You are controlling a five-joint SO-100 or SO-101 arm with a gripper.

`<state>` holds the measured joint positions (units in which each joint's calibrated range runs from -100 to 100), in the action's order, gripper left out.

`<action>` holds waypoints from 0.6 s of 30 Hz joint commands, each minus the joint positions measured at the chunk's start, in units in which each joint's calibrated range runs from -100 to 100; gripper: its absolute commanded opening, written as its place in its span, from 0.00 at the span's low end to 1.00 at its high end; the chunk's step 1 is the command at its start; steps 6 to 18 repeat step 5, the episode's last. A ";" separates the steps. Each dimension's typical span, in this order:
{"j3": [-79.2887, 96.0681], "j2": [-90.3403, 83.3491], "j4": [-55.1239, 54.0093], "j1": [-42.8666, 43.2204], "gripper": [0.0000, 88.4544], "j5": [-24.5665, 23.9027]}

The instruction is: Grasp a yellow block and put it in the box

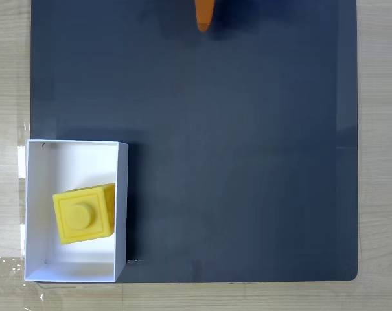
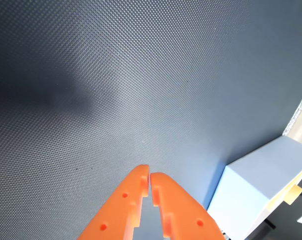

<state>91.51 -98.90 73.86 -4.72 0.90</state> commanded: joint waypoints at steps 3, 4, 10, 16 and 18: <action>0.17 -0.16 0.31 -0.33 0.01 -0.16; 0.17 -0.16 0.31 -0.33 0.01 -0.16; 0.17 -0.16 0.31 -0.24 0.01 -0.11; 0.17 -0.16 0.31 -0.24 0.01 -0.11; 0.17 -0.16 0.31 -0.24 0.01 -0.11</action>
